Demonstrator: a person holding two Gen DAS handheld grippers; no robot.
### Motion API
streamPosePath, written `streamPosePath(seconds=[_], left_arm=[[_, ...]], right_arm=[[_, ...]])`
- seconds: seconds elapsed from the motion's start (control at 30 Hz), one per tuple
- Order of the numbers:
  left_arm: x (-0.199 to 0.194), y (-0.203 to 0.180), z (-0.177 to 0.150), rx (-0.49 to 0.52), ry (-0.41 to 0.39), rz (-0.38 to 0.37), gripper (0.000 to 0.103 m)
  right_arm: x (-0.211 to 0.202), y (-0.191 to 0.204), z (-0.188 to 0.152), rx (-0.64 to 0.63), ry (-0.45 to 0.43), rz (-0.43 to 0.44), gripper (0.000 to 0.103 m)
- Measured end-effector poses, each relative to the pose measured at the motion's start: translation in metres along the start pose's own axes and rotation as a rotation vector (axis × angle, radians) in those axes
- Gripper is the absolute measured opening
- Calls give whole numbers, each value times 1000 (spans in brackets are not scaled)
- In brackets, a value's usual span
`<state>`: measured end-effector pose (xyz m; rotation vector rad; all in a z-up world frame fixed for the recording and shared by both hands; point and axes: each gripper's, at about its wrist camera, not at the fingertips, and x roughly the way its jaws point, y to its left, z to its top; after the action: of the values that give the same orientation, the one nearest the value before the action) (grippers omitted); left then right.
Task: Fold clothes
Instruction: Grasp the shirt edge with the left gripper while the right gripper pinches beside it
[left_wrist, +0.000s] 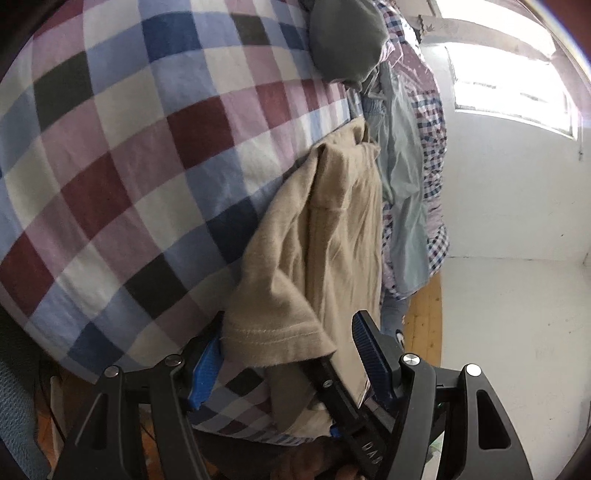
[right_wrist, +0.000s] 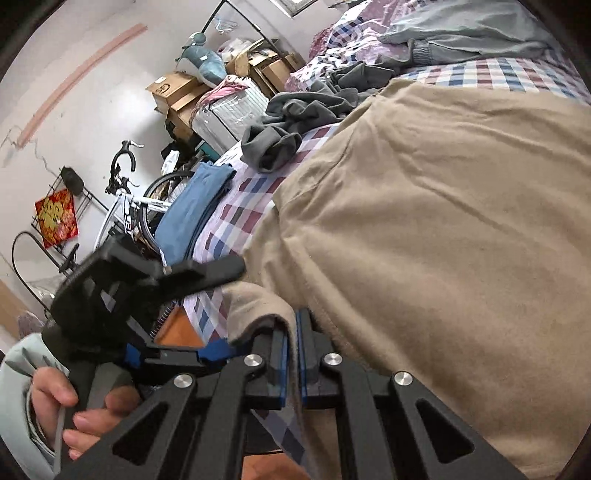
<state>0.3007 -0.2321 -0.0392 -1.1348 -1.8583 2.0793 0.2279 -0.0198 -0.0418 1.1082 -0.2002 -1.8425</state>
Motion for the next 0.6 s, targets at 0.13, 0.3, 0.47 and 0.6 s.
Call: streamPosePath(seconds=[0.13, 0.3, 0.47, 0.6], left_arm=[[-10, -4, 2, 13, -34, -20, 44], [-15, -1, 4, 2, -49, 1, 20], [-16, -7, 6, 23, -57, -1, 13], [-16, -14, 7, 47, -57, -4, 9]], right_arm=[[2, 12, -3, -103, 8, -61, 3], [4, 41, -11, -314, -5, -197, 6], [9, 70, -27, -566, -71, -444, 28], [12, 81, -33, -672, -123, -555, 41]])
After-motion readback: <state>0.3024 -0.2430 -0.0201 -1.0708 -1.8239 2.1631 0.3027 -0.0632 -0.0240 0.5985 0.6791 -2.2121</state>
